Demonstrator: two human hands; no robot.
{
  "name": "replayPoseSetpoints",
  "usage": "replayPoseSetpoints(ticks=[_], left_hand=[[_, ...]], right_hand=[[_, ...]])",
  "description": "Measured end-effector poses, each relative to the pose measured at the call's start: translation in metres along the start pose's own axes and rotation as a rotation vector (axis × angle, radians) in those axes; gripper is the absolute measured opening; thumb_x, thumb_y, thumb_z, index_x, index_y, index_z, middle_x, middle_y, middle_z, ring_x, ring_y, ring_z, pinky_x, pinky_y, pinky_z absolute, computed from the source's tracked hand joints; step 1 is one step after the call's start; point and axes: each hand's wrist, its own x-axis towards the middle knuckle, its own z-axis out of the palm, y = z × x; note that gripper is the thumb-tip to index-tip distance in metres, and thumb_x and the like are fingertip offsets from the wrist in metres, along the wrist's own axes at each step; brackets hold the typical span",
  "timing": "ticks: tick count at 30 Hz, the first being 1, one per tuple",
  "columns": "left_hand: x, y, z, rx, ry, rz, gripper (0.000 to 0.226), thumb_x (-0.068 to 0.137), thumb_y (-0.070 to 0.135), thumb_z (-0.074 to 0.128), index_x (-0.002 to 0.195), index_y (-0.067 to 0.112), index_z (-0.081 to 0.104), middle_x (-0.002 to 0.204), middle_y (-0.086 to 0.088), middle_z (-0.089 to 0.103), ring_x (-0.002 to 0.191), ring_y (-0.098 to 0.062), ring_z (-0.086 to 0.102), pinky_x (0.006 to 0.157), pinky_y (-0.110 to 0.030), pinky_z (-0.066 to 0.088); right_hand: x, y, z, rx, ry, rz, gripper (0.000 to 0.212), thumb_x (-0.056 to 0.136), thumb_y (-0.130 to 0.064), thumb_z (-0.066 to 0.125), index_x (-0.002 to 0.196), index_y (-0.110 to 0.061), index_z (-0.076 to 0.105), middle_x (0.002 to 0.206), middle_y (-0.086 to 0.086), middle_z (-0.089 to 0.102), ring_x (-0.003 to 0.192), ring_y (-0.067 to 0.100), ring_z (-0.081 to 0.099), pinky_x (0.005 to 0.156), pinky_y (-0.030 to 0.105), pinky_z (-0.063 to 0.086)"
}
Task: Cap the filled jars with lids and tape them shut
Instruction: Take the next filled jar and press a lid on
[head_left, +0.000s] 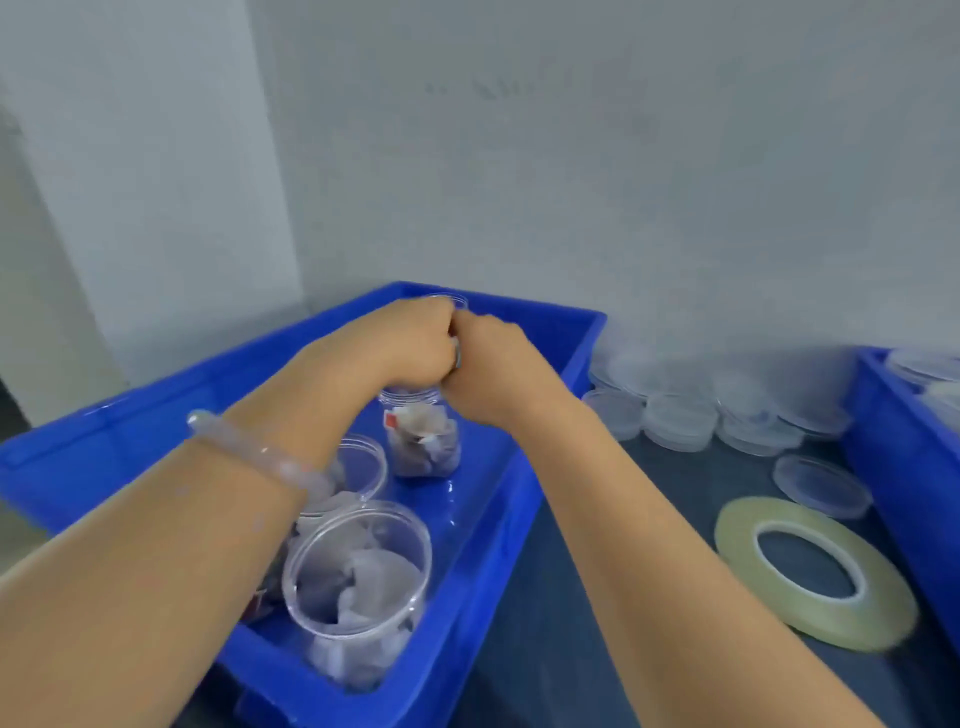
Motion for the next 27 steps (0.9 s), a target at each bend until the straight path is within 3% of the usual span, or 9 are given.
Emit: replayPoseSetpoints(ticks=[4,7,9,12,17,19,22,25,27], left_hand=[[0.029,-0.038,0.034,0.254,-0.291,-0.098,0.026,0.089,0.01,0.059,0.114,0.004,0.059,0.102,-0.011,0.06,0.086,-0.022,0.053,0.074,-0.03,0.04],[0.037,-0.047,0.048,0.258,-0.199,-0.091,0.029,0.084,0.016,0.067,0.112,0.012,0.061,0.102,-0.006,0.063,0.085,-0.021,0.057,0.068,-0.027,0.041],[0.034,-0.046,0.052,0.196,-0.071,-0.061,0.026,0.083,0.012,0.065,0.109,0.013,0.062,0.097,-0.005,0.064,0.084,-0.022,0.058,0.067,-0.029,0.044],[0.025,-0.031,0.042,0.039,0.094,0.024,0.02,0.082,0.004,0.06,0.097,0.017,0.061,0.094,-0.006,0.065,0.094,-0.028,0.061,0.072,-0.034,0.046],[-0.001,0.039,-0.016,-0.106,0.506,0.253,0.017,0.075,0.006,0.06,0.09,0.013,0.064,0.091,-0.009,0.069,0.089,-0.03,0.062,0.073,-0.037,0.048],[-0.01,0.075,-0.028,-0.181,0.534,0.37,0.024,0.079,0.014,0.059,0.102,0.021,0.064,0.093,0.0,0.069,0.09,-0.024,0.062,0.08,-0.04,0.05],[-0.011,0.123,-0.026,-0.136,0.278,0.505,0.027,0.089,0.024,0.059,0.115,0.029,0.06,0.09,0.009,0.069,0.092,-0.016,0.063,0.08,-0.031,0.048],[0.006,0.161,0.003,0.022,-0.217,0.513,0.028,0.098,0.032,0.048,0.12,0.021,0.06,0.098,0.004,0.072,0.09,-0.016,0.067,0.082,-0.029,0.051],[0.031,0.176,0.031,0.147,-0.196,0.483,0.031,0.101,0.022,0.042,0.122,0.012,0.061,0.117,-0.005,0.067,0.105,-0.024,0.062,0.085,-0.028,0.047]], right_hand=[[0.027,0.008,0.04,-0.093,-0.361,0.049,0.043,0.089,-0.021,0.063,0.13,-0.018,0.05,0.121,0.006,0.059,0.108,0.027,0.054,0.081,0.033,0.046],[0.029,0.019,0.051,-0.08,-0.324,0.079,0.055,0.086,-0.013,0.065,0.137,-0.018,0.043,0.133,0.009,0.047,0.112,0.03,0.053,0.093,0.042,0.048],[0.023,0.023,0.051,0.044,-0.245,0.082,0.055,0.087,-0.021,0.067,0.135,-0.017,0.041,0.136,0.011,0.037,0.11,0.031,0.052,0.094,0.044,0.046],[0.013,0.025,0.036,0.206,-0.051,0.036,0.063,0.076,-0.027,0.078,0.126,-0.009,0.044,0.133,0.014,0.04,0.106,0.03,0.052,0.09,0.041,0.046],[-0.009,0.025,-0.023,0.357,0.582,-0.184,0.061,0.067,-0.012,0.079,0.117,0.001,0.045,0.119,0.018,0.05,0.114,0.037,0.048,0.089,0.047,0.045],[-0.022,0.037,-0.048,0.419,0.768,-0.208,0.055,0.072,-0.01,0.072,0.117,-0.013,0.042,0.118,0.009,0.054,0.108,0.026,0.056,0.087,0.029,0.048],[-0.056,0.072,-0.062,0.449,0.793,-0.047,0.067,0.07,-0.026,0.078,0.111,-0.043,0.027,0.115,-0.019,0.049,0.097,-0.001,0.057,0.069,0.004,0.042],[-0.101,0.121,-0.034,0.464,0.701,0.219,0.071,0.062,-0.041,0.076,0.114,-0.05,0.028,0.11,-0.03,0.048,0.098,-0.013,0.053,0.066,0.007,0.043],[-0.125,0.148,-0.007,0.483,0.654,0.284,0.074,0.061,-0.039,0.08,0.117,-0.051,0.032,0.119,-0.025,0.048,0.11,-0.004,0.051,0.085,0.022,0.049]])
